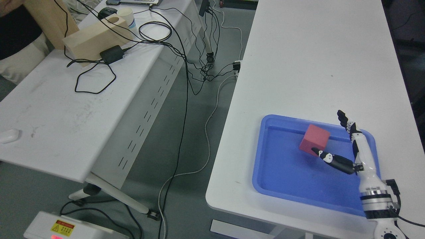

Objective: Pick pink block from left shelf to tray

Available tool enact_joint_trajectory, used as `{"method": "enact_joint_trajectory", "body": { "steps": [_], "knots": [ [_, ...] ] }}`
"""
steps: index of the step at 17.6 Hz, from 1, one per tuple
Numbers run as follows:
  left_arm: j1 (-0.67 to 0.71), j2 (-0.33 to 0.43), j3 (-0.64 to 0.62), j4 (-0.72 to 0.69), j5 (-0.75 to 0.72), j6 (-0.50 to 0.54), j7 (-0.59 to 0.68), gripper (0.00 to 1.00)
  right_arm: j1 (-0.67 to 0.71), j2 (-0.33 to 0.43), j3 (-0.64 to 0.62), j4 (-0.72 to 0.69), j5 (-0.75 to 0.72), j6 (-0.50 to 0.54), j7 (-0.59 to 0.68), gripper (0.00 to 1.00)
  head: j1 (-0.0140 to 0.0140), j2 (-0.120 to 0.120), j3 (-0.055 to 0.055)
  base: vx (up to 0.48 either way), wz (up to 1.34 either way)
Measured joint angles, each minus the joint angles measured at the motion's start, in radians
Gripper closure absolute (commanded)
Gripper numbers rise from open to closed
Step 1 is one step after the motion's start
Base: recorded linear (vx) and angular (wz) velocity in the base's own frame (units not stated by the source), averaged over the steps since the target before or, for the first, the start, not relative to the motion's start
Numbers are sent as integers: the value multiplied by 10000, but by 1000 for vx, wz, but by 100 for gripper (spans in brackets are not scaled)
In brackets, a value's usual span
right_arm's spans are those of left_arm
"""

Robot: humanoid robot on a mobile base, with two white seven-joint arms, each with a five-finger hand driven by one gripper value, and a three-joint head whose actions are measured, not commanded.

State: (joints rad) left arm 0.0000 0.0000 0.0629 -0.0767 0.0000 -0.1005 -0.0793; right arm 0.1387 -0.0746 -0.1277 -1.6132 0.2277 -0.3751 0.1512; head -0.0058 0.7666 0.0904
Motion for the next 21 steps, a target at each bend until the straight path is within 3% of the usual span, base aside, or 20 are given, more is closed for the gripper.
{"method": "enact_joint_trajectory", "body": {
  "steps": [4,10,21],
  "knots": [
    [0,0,0,0,0,0,0,0,-47,35,-299,3,-1077,42,-220,0,0,0,0,0,0],
    [0,0,0,0,0,0,0,0,-185,128,-848,9,-2479,1275,-427,0,0,0,0,0,0],
    [0,0,0,0,0,0,0,0,-282,206,-1275,10,-3043,2288,-92,0,0,0,0,0,0]
  ]
}}
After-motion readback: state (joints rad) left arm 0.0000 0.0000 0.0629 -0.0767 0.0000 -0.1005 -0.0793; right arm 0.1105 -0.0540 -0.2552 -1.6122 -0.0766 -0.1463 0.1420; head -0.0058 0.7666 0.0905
